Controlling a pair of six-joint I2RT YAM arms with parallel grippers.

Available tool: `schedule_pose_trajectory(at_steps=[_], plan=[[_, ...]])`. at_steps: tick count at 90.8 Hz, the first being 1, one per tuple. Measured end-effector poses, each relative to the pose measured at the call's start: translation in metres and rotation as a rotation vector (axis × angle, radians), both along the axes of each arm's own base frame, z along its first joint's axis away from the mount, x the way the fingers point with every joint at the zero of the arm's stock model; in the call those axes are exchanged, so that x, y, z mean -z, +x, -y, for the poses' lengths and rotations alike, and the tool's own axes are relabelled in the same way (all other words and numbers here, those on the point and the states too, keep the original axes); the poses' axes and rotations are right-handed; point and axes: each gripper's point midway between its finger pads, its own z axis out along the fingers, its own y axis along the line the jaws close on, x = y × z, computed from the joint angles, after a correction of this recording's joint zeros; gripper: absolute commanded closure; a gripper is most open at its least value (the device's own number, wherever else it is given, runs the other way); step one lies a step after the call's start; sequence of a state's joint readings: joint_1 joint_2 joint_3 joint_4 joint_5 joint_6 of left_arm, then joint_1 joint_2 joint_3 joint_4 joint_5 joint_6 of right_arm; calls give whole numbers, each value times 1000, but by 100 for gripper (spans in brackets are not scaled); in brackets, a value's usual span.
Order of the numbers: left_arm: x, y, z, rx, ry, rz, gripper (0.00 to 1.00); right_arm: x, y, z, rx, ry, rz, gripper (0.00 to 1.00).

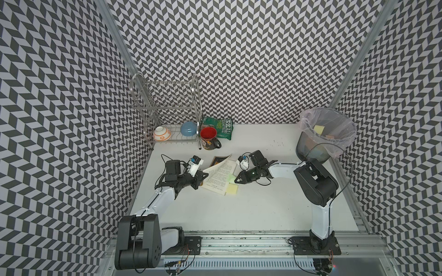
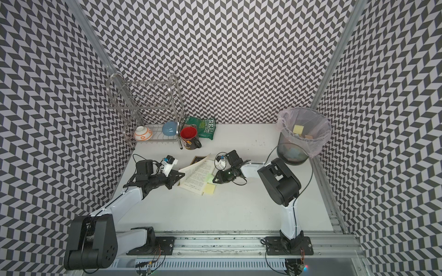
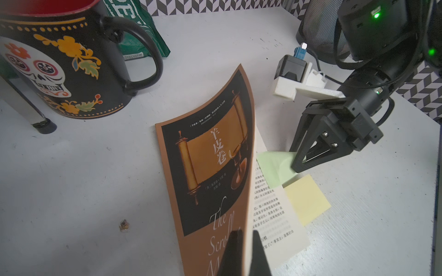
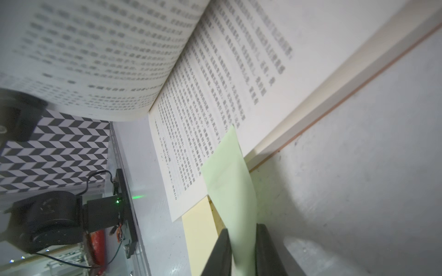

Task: Peel off the used sticky note
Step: Tear off the note from the book, then place the note in the trash bin.

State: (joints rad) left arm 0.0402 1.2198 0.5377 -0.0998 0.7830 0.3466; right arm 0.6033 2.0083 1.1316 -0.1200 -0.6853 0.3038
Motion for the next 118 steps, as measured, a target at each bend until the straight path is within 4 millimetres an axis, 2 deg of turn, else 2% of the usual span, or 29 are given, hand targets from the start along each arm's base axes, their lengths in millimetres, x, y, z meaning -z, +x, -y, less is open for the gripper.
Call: schedule_pose_trajectory(at_steps=[10,33,46,58,68,74,83,92,96,104,110,118], plan=[[0,0,0,0,0,0,100,2,0,2,13,-8,-6,100],[0,0,0,-3,3,1,100,-15,8,7,34,5,27,100],[0,1,-1,-7,6,2,100,-28,17,23,69,9,46,100],[0,1,-2,-10,8,3,100,-30,21,38,96,2,46,100],[0,1,-2,-11,8,2,100,-32,18,52,116,-9,35,100],[0,1,-2,-11,8,2,100,-41,15,62,138,-10,39,100],[0,1,-2,-10,8,2,100,-79,18,78,190,10,86,100],[0,1,-2,-10,8,2,100,-142,38,105,304,33,196,100],[0,1,-2,-10,8,3,100,-179,53,121,376,44,267,100],[0,1,-2,-10,8,3,100,-252,79,160,536,58,429,100],[0,1,-2,-10,8,3,100,-302,92,199,681,52,547,100],[0,1,-2,-10,8,3,100,-348,104,253,852,31,642,100]])
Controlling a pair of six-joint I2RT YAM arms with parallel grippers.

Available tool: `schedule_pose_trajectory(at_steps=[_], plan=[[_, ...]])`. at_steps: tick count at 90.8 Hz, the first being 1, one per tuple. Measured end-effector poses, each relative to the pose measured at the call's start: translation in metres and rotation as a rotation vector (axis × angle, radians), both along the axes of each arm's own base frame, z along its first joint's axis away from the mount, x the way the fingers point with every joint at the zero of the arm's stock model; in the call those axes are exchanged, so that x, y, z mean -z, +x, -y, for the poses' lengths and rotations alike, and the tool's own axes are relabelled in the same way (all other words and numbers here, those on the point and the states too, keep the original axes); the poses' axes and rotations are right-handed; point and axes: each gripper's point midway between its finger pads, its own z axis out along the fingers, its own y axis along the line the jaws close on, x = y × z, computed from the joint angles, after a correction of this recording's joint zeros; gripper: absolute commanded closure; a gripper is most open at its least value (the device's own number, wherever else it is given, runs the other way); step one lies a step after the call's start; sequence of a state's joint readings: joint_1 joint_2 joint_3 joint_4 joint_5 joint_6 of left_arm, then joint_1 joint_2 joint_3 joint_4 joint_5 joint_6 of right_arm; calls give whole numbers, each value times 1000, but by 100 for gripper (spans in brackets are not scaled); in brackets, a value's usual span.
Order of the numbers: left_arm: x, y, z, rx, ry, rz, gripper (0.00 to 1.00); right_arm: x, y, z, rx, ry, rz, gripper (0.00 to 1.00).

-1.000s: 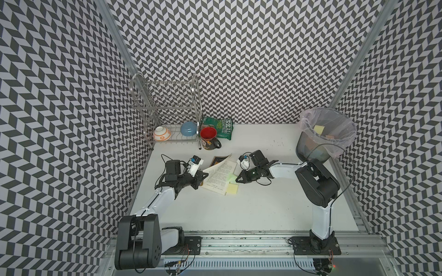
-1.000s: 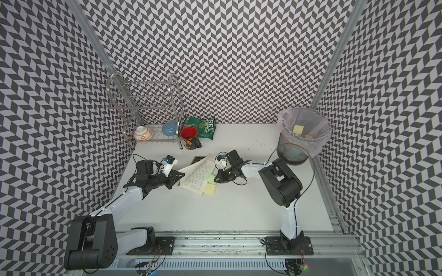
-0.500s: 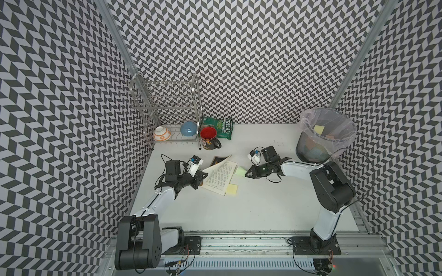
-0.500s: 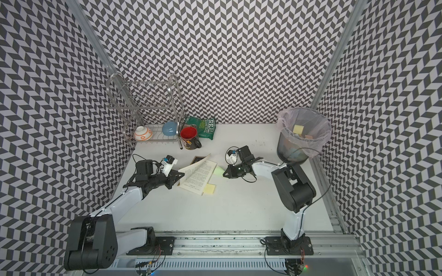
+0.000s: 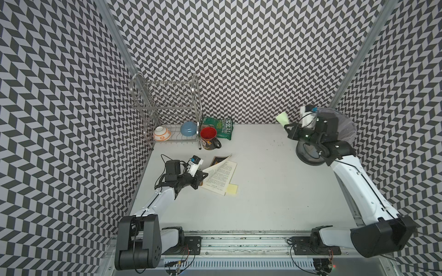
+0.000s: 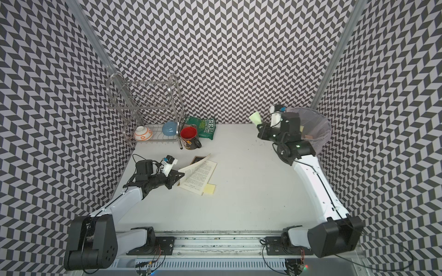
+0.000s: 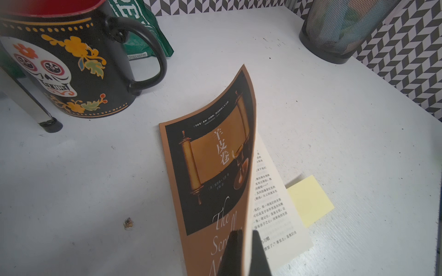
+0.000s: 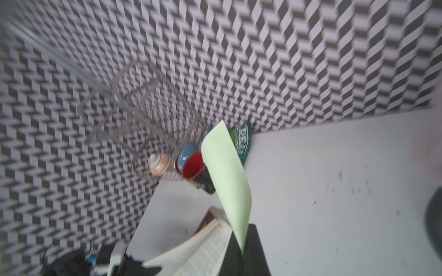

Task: Peel off the used sticky note
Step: Place the note in the trash bin.

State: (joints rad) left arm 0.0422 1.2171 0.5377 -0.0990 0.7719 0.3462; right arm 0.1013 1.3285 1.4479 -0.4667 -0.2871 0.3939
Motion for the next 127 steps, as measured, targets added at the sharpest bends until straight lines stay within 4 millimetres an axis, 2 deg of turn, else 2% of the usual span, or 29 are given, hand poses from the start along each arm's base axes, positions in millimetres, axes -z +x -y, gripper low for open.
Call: schedule_pose_trajectory(at_steps=[7,14,23,30,34,41,51,57,67,78,92,98,101,108,116,121,127], plan=[[0,0,0,0,0,0,100,-22,12,48,147,-7,31,100],[0,0,0,0,0,0,100,-25,25,94,286,-26,23,100],[0,0,0,0,0,0,100,-1,39,148,442,-54,-52,100],[0,0,0,0,0,2,100,27,46,181,536,-78,-131,100],[-1,0,0,0,0,3,100,44,51,196,576,-92,-181,96],[-1,0,0,0,0,4,100,66,61,210,606,-111,-251,86],[-2,0,0,0,1,5,100,82,80,214,593,-130,-308,46],[-2,0,0,0,1,6,100,81,88,215,580,-139,-317,34],[-2,0,0,0,1,6,100,69,90,212,563,-138,-295,24],[-2,0,0,0,1,6,100,56,86,207,544,-135,-266,22],[-2,0,0,-1,1,6,100,37,79,191,494,-122,-225,22],[-2,0,0,0,1,7,100,27,73,172,454,-123,-201,22],[-2,-1,0,0,1,7,100,21,69,156,418,-123,-185,22],[-3,-1,0,-1,1,8,100,9,57,102,297,-116,-144,22],[-3,-1,0,-1,4,11,99,10,33,24,108,-81,-95,21],[-4,-1,-1,0,9,16,87,26,12,-20,-8,-46,-93,20],[-4,-2,-1,7,23,27,69,66,-19,-71,-156,0,-142,20]])
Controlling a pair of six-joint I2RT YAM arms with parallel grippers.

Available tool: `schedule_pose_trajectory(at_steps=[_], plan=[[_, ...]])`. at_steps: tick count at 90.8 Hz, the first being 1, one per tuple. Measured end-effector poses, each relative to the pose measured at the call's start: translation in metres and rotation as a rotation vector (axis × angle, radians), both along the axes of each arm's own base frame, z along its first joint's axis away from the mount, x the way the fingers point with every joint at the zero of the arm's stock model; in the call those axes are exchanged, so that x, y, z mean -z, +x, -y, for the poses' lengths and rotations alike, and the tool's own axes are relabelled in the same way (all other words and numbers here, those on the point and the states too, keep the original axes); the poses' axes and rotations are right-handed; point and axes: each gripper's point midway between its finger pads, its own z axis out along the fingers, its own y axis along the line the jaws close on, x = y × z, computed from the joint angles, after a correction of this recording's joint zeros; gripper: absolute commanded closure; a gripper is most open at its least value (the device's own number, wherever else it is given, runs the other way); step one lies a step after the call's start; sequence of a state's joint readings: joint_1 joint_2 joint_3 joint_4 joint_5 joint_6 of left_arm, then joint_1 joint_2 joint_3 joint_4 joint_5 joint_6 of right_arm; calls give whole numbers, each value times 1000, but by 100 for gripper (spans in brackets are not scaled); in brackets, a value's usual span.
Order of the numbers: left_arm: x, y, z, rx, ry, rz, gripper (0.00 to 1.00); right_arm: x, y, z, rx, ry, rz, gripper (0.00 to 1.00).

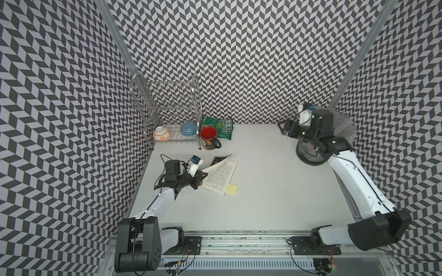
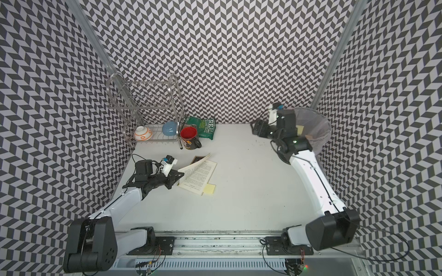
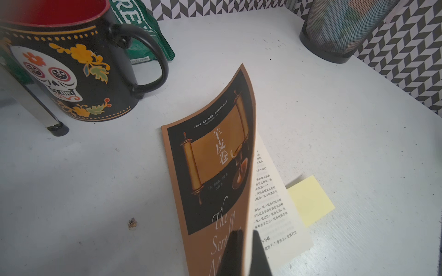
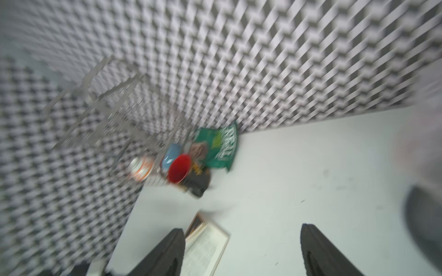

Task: Peel off the used sticky note
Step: Place the note in the trash bin, then close the book at the center of the board.

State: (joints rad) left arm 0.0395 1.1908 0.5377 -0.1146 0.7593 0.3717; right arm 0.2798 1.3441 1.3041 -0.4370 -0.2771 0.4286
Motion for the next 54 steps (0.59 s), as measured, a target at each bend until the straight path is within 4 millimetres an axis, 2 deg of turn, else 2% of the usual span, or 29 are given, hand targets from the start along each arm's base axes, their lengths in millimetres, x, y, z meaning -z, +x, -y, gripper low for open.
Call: schedule_pose_trajectory(at_steps=[7,12,16,21,27,35,41,47,54], plan=[[0,-3,2,10,13,2,38,55,-29,-40,-117,33,-98,20],[0,-7,4,27,27,6,23,97,-50,-62,-180,38,-185,21],[0,-12,6,49,42,9,13,123,-67,-76,-222,39,-239,21],[-4,-16,8,72,59,9,11,148,-90,-95,-280,38,-295,20],[-14,-15,8,87,82,24,11,163,-115,-120,-350,41,-324,20],[-34,-5,2,72,104,68,12,168,-141,-148,-433,80,-320,19],[-44,7,-10,28,112,88,16,171,-157,-164,-480,126,-323,17],[-45,20,-25,-34,117,76,20,176,-164,-174,-500,161,-340,15],[-29,36,-44,-125,133,23,21,184,-168,-184,-504,191,-366,14]])
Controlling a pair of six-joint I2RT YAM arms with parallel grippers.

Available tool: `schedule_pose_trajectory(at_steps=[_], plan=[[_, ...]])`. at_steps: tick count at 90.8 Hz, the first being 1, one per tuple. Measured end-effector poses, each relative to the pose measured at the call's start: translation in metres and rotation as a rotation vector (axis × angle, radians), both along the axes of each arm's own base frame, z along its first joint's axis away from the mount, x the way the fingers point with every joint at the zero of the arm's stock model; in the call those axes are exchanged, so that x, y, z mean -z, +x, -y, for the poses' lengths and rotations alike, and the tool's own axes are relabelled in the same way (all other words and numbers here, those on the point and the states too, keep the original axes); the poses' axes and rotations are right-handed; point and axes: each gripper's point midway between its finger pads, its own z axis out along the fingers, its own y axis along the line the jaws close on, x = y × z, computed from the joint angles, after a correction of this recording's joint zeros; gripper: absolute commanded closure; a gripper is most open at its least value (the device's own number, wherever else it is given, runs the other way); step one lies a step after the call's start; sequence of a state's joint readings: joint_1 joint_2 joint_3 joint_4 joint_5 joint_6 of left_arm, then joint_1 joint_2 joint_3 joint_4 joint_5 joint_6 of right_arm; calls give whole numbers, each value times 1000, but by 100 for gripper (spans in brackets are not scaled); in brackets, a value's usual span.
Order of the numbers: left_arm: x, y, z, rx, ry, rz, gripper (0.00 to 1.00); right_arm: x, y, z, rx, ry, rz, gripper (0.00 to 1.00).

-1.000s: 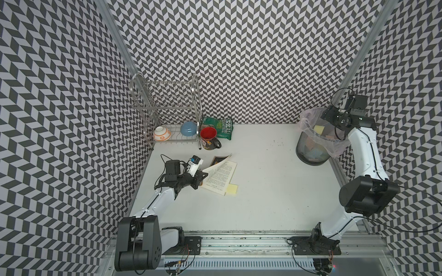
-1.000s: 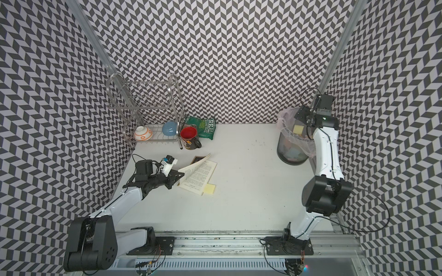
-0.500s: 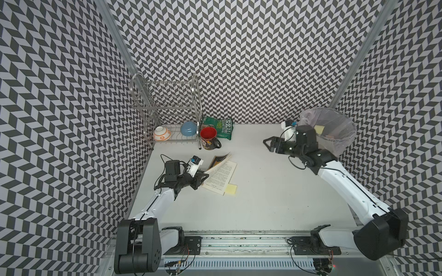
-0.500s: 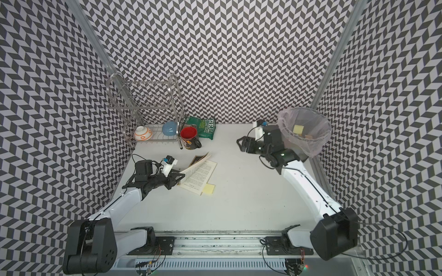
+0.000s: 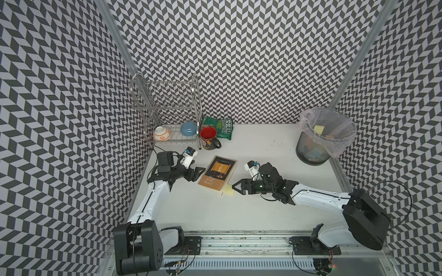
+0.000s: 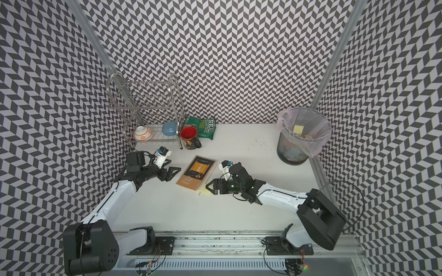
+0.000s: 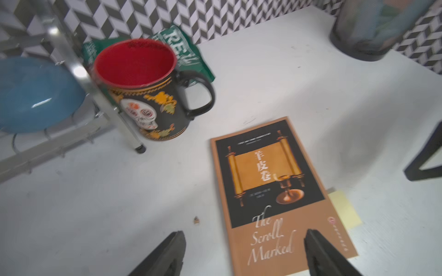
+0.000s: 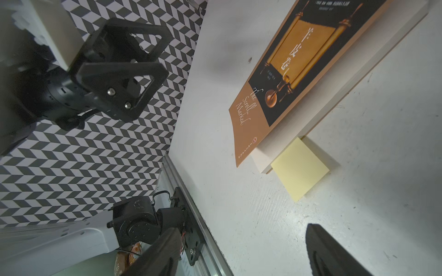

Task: Peel off the used sticky note
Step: Close the book at the center of the board, then open the book at the center of the board.

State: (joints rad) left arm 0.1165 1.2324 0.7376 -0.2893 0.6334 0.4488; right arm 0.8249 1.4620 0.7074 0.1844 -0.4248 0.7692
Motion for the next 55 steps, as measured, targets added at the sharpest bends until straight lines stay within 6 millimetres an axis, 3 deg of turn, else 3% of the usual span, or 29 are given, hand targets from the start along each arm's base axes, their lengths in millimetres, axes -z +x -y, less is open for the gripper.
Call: schedule_pose_trajectory(at_steps=[22,34,55], plan=[[76,21,-31,-194,83,-220,24,24,-6,-34,-12,50,-116,13],[92,26,-31,-223,116,-262,25,37,-3,-48,-11,54,-168,13],[115,27,-21,-226,155,-313,25,36,11,-67,-4,86,-185,13]])
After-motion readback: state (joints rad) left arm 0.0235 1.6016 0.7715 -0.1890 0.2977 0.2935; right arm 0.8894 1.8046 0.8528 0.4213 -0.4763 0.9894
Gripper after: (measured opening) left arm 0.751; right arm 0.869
